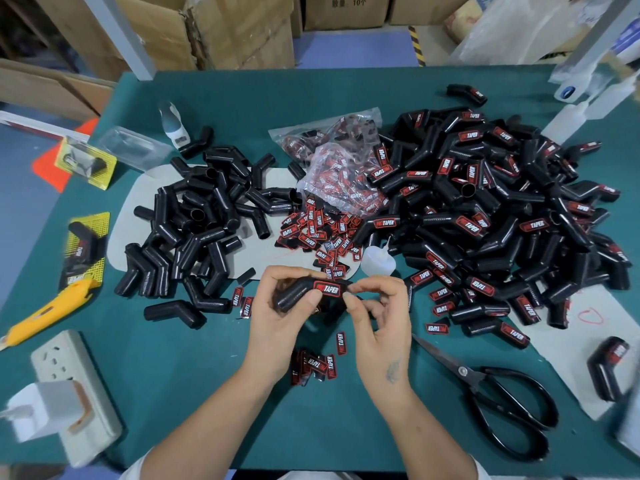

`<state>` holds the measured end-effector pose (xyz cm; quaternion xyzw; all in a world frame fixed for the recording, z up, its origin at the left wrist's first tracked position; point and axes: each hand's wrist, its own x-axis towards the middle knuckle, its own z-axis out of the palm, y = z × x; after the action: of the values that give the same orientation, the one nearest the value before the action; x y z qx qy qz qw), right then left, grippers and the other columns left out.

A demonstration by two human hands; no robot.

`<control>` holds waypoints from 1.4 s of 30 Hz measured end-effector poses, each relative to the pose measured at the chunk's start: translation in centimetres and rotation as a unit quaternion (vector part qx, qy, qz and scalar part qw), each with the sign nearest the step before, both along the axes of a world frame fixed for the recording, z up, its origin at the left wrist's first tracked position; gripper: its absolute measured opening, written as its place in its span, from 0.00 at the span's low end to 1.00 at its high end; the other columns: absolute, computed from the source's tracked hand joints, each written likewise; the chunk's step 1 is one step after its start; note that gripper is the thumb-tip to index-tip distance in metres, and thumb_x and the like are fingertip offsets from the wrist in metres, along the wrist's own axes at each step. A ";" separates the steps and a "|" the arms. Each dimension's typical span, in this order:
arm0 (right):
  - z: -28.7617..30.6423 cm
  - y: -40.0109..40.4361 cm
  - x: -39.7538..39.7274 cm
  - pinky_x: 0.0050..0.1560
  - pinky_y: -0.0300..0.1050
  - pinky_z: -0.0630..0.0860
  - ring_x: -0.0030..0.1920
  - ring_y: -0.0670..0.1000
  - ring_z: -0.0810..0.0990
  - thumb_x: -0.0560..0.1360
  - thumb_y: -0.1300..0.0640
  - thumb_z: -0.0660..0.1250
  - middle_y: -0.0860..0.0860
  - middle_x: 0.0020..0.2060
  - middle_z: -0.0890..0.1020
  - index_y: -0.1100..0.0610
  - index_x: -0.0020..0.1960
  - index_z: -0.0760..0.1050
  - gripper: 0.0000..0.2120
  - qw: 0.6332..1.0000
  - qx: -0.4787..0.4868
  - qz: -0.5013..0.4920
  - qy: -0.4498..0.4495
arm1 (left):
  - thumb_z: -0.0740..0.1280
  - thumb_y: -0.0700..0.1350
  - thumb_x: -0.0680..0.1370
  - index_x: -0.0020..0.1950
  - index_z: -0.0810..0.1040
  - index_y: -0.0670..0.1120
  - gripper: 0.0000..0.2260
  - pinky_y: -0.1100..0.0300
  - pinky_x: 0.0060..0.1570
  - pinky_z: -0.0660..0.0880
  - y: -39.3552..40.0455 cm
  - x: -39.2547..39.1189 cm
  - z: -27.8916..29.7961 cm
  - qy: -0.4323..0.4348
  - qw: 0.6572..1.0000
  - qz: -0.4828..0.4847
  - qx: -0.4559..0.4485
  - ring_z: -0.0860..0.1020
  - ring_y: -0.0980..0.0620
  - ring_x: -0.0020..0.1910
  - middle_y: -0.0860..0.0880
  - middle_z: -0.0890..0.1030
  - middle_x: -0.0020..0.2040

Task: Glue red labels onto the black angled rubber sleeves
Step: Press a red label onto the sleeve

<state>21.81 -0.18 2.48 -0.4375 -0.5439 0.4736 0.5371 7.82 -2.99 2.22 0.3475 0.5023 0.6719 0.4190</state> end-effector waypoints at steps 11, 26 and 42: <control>0.9 -0.4 -0.8 0.53 0.42 0.79 0.54 0.51 0.83 0.73 0.60 0.77 0.53 0.53 0.84 0.44 0.58 0.76 0.19 0.983 -0.129 0.035 0.130 | 0.74 0.41 0.74 0.50 0.75 0.47 0.10 0.56 0.61 0.77 -0.2 0.9 0.0 -0.117 0.993 -0.024 -0.025 0.81 0.47 0.58 0.45 0.83 0.57; 0.6 0.2 -0.5 0.51 0.42 0.78 0.49 0.50 0.81 0.71 0.54 0.77 0.50 0.48 0.83 0.41 0.56 0.77 0.17 0.991 -0.102 0.033 0.074 | 0.70 0.36 0.77 0.40 0.77 0.46 0.08 0.65 0.42 0.78 0.1 0.4 0.7 -0.172 0.974 -0.100 -0.111 0.83 0.53 0.46 0.40 0.82 0.56; 0.6 0.2 0.1 0.49 0.40 0.78 0.45 0.46 0.80 0.71 0.49 0.74 0.41 0.47 0.82 0.37 0.58 0.75 0.18 0.995 -0.087 0.057 -0.014 | 0.77 0.47 0.72 0.38 0.79 0.48 0.09 0.61 0.43 0.79 0.2 -0.2 0.6 -0.132 0.974 -0.113 -0.143 0.79 0.52 0.38 0.47 0.80 0.39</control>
<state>21.94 0.05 3.05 -0.4570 -0.5323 0.5428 0.4617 7.62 -2.81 2.82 0.2466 0.4911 0.5810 0.6003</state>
